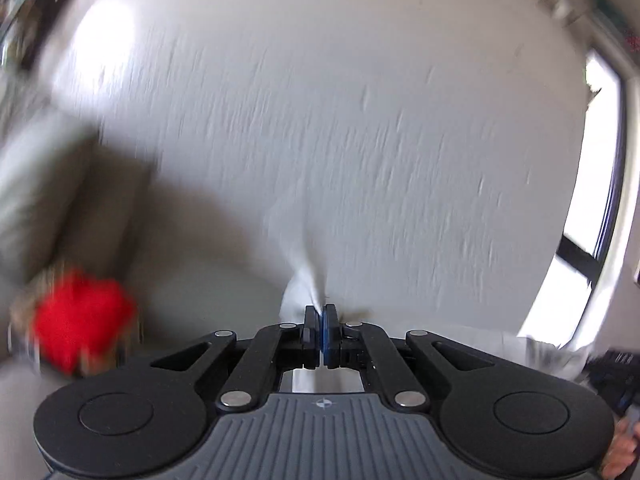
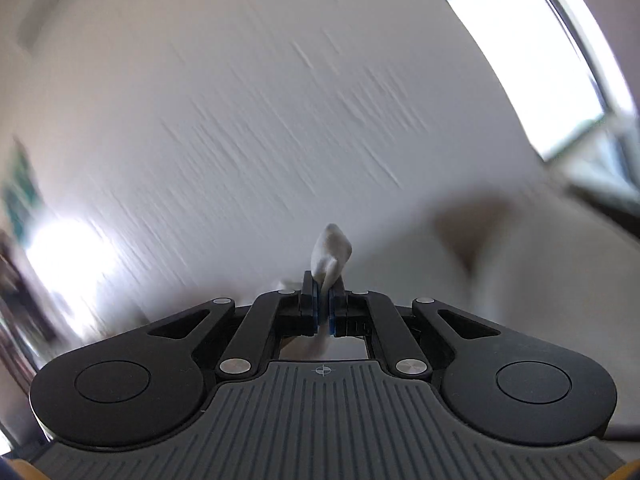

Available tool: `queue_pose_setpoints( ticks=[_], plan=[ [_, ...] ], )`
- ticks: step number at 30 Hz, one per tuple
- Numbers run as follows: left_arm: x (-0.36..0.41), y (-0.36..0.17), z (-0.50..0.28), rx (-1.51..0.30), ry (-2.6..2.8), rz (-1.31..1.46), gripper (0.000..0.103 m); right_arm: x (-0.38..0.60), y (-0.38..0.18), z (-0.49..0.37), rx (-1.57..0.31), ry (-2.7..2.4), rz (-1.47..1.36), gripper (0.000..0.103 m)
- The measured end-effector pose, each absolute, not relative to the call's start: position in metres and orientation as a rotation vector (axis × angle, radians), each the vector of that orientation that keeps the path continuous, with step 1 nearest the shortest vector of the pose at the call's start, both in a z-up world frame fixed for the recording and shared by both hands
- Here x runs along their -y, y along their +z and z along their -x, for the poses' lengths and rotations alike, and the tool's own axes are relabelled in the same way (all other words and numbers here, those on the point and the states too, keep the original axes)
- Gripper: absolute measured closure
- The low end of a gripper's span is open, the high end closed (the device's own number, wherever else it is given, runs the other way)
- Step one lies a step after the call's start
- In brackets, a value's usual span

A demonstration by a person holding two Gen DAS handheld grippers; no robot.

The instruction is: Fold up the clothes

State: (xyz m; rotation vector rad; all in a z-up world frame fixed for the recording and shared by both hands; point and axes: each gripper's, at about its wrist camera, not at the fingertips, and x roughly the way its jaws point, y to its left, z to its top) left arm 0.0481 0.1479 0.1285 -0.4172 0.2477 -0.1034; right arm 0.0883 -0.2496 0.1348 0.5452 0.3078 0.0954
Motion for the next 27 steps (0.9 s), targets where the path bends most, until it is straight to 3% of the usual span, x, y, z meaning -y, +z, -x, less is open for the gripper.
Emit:
queue_pose_setpoints(
  ticks=[5, 7, 8, 9, 10, 11, 12, 14, 20, 23, 25, 27],
  plan=[
    [-0.140, 0.012, -0.036, -0.637, -0.069, 0.504, 0.103, 0.250, 0.006, -0.077, -0.730, 0.022, -0.527, 0.097],
    [-0.130, -0.026, -0.030, -0.781, -0.034, 0.488, 0.103, 0.254, -0.031, -0.073, -0.883, 0.006, -0.562, 0.083],
    [-0.127, -0.038, -0.026, -0.827, -0.021, 0.478, 0.103, 0.256, -0.037, -0.067, -0.908, -0.010, -0.581, 0.081],
    [-0.124, -0.047, -0.022, -0.865, -0.014, 0.458, 0.103, 0.257, -0.043, -0.062, -0.934, -0.025, -0.600, 0.072],
    [-0.122, -0.052, -0.018, -0.895, 0.000, 0.441, 0.103, 0.259, -0.048, -0.056, -0.956, -0.040, -0.617, 0.056],
    [-0.123, -0.054, -0.015, -0.907, 0.018, 0.437, 0.098, 0.261, -0.047, -0.054, -0.955, -0.048, -0.617, 0.052],
    [-0.125, -0.054, -0.012, -0.912, 0.031, 0.438, 0.092, 0.267, -0.038, -0.044, -0.932, -0.062, -0.614, 0.051],
    [-0.130, -0.051, -0.004, -0.934, 0.044, 0.416, 0.070, 0.280, -0.019, -0.026, -0.886, -0.088, -0.608, 0.051],
    [-0.132, -0.051, 0.004, -0.991, 0.074, 0.331, 0.061, 0.297, 0.011, 0.008, -0.805, -0.113, -0.596, 0.042],
    [-0.130, -0.068, -0.004, -1.026, 0.069, 0.414, 0.061, 0.293, -0.006, 0.009, -0.844, -0.016, -0.682, 0.048],
    [-0.130, -0.079, -0.007, -1.040, 0.074, 0.493, 0.061, 0.290, -0.024, 0.003, -0.872, 0.044, -0.771, 0.057],
    [-0.128, -0.084, -0.009, -1.035, 0.086, 0.540, 0.061, 0.291, -0.040, 0.002, -0.893, 0.018, -0.846, 0.058]
  ],
)
